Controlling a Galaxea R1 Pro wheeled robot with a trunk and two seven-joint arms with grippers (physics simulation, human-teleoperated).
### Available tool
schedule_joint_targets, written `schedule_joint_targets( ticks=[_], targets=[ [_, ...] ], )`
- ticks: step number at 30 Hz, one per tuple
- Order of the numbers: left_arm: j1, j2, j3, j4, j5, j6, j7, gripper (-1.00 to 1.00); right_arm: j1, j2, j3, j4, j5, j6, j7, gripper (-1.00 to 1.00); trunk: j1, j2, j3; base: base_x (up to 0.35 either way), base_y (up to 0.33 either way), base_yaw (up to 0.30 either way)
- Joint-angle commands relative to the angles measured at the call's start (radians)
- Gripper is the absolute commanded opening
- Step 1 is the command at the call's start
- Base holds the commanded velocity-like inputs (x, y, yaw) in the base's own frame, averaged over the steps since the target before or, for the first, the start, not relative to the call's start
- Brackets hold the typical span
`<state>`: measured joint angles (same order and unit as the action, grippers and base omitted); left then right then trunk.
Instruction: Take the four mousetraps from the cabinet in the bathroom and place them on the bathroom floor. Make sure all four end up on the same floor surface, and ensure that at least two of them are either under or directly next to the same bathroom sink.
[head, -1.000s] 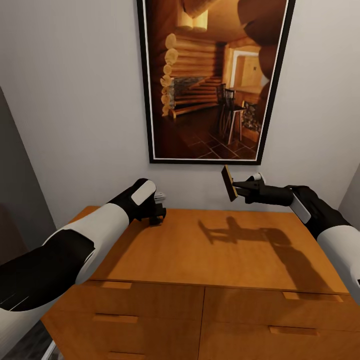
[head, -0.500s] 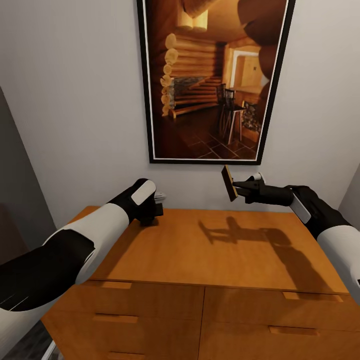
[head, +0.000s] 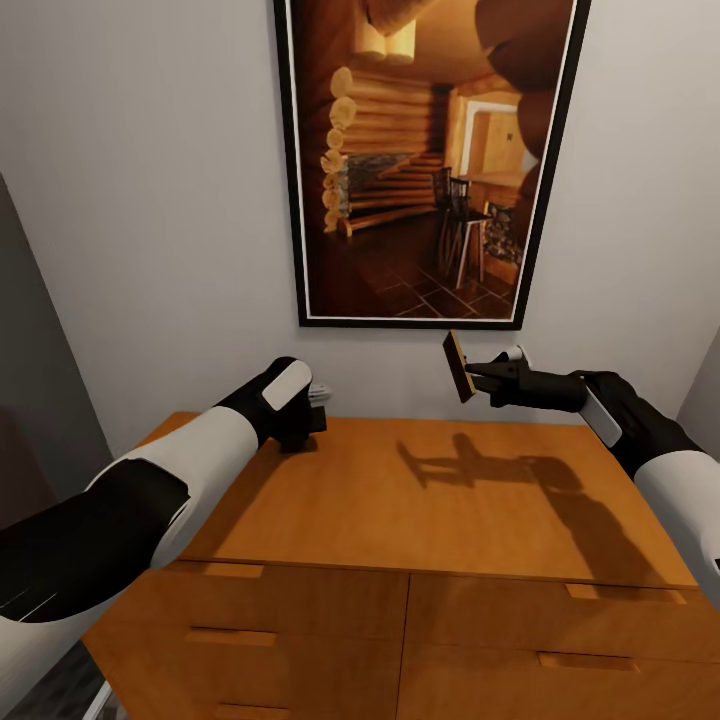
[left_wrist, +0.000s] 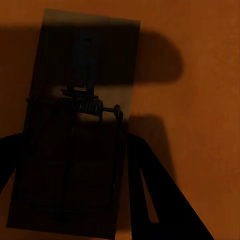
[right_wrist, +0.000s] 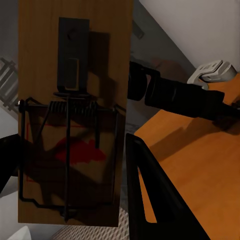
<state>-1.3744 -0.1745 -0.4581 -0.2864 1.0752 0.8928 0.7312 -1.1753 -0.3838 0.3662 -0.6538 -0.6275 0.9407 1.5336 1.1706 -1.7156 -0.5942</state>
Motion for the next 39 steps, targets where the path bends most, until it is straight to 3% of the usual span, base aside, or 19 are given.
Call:
schedule_joint_targets(
  ticks=[1,20,39],
  targets=[
    [0.0,0.0,-0.002,0.033,0.011,0.003,0.005,-1.0,-0.001,-0.001,0.005,0.0,-0.005,0.017,0.005,-1.0,0.0,0.0,-0.001,0.0,0.0,0.0],
    [0.0,0.0,-0.002,0.033,0.011,0.003,0.005,-1.0,-0.001,-0.001,0.006,0.0,-0.004,0.017,0.005,-1.0,0.0,0.0,-0.001,0.0,0.0,0.0],
    [0.0,0.0,0.001,0.033,0.012,0.003,0.004,-1.0,-0.001,-0.001,0.007,0.003,-0.002,0.017,0.005,-1.0,-0.069,0.126,0.055,0.0,0.0,0.0]
  ],
)
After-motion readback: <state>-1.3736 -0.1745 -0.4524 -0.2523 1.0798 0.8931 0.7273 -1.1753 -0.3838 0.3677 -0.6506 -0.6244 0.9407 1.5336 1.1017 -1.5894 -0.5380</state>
